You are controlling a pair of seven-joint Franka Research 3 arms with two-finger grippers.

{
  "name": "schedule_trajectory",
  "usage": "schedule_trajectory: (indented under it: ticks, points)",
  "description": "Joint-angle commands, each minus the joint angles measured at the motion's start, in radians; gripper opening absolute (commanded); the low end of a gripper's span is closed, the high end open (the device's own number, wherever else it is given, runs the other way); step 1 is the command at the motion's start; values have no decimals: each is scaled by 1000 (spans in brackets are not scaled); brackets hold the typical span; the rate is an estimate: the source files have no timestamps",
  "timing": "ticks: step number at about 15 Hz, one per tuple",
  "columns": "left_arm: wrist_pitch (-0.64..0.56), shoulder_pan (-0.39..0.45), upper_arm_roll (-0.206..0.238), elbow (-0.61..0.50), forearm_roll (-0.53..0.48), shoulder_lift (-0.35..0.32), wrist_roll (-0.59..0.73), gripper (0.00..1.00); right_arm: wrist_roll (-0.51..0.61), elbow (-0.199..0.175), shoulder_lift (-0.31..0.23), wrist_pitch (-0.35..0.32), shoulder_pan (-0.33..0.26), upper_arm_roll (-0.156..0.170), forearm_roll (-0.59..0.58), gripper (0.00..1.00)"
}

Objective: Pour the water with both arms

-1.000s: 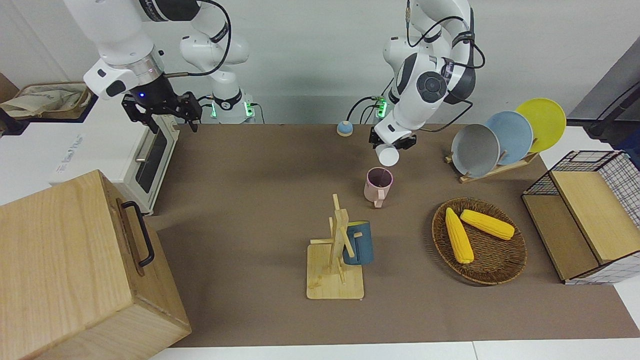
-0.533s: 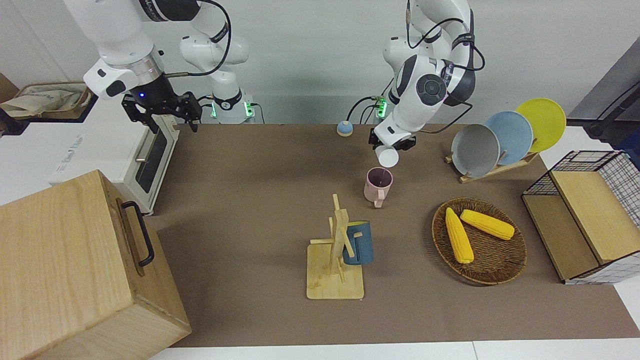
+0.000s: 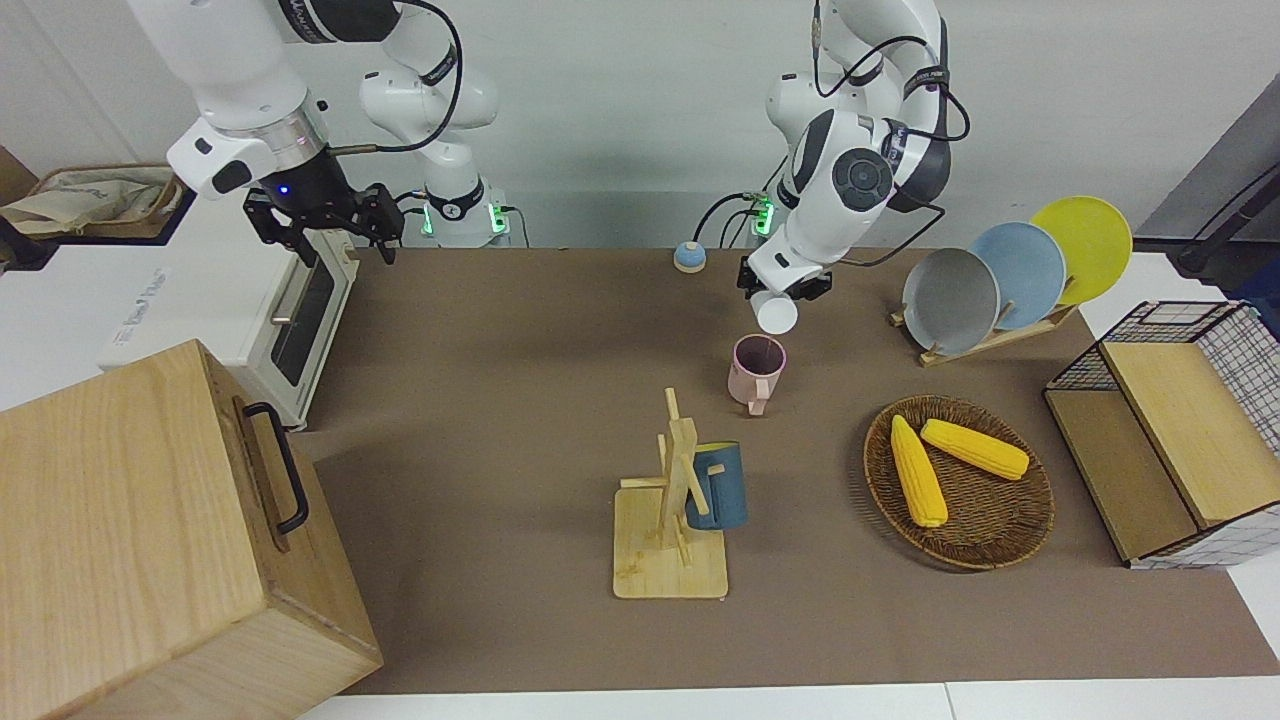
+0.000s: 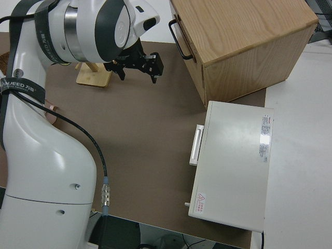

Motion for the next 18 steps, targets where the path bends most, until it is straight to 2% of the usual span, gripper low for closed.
schedule_trajectory:
  ticks: [1,12,15,18]
  points:
    - [-42,-5,-3,36,16,-5,-24,24,-23,-12,-13,8,-9,3,20,992]
    - [-53,-2,-1,30,16,-39,-23,24,-23,-12,-13,8,-9,3,20,992]
    - [74,-2,-4,-77,25,-126,6,24,-23,-12,-13,8,-9,3,20,992]
    - [189,-9,-12,-157,36,-171,15,24,-23,-12,-13,8,-9,5,20,992]
